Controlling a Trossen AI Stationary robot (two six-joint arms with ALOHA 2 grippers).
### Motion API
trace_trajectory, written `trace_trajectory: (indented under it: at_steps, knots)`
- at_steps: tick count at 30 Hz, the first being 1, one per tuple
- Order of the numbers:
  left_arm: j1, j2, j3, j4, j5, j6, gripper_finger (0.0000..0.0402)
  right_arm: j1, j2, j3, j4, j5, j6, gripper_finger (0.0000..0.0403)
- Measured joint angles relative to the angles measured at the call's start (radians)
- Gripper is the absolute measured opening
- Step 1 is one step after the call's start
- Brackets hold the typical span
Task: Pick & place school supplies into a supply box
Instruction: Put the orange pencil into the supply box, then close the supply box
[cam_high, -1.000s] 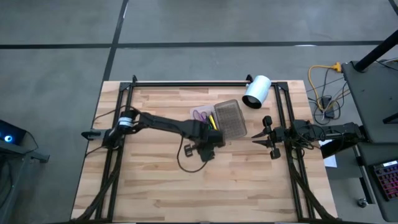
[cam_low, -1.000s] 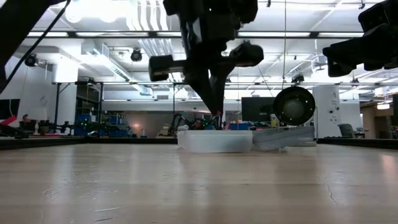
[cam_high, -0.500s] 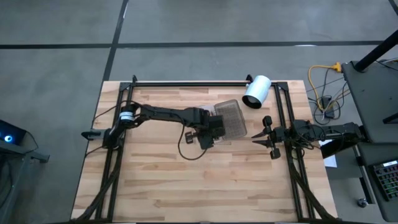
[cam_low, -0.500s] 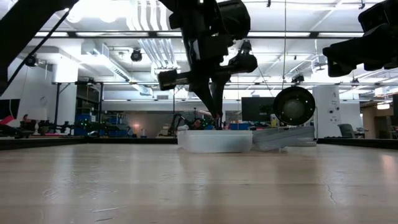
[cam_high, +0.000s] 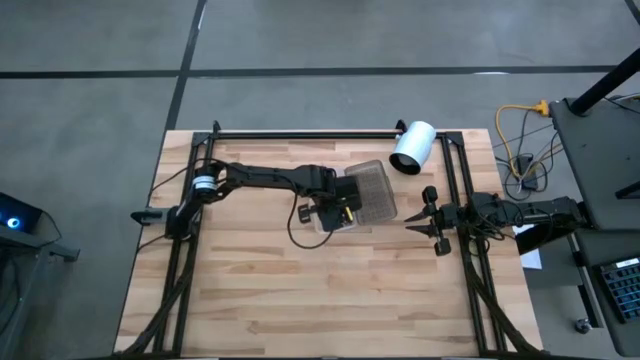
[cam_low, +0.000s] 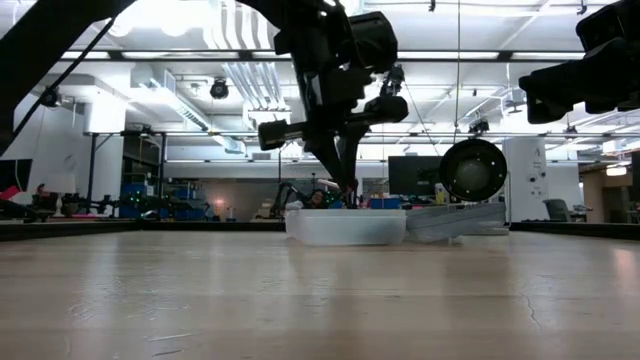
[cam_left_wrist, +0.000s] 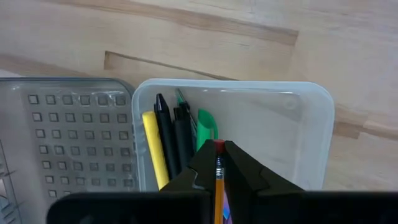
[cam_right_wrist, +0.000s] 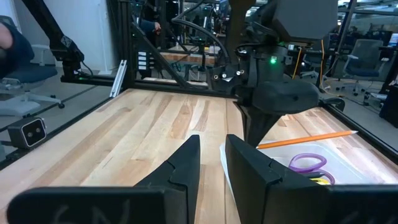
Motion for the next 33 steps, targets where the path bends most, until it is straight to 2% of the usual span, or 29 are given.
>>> trace_trajectory:
  at_steps: [8,12,23,33]
  knots:
    - [0.000,0.001,0.000,0.020,-0.002,0.000,0.0024,0.000,0.000,0.000,0.000,0.000,0.000,0.0068]
    - [0.000,0.001,0.000,0.020,-0.035,-0.003,0.0036,0.000,0.000,0.000,0.000,0.000,0.000,0.0068]
    - [-0.006,0.001,0.000,0.022,-0.046,-0.034,0.0040,0.000,0.000,0.000,0.000,0.000,0.000,0.0068]
    - [-0.091,-0.002,0.000,0.022,-0.046,-0.094,0.0040,0.000,0.000,0.000,0.000,0.000,0.000,0.0068]
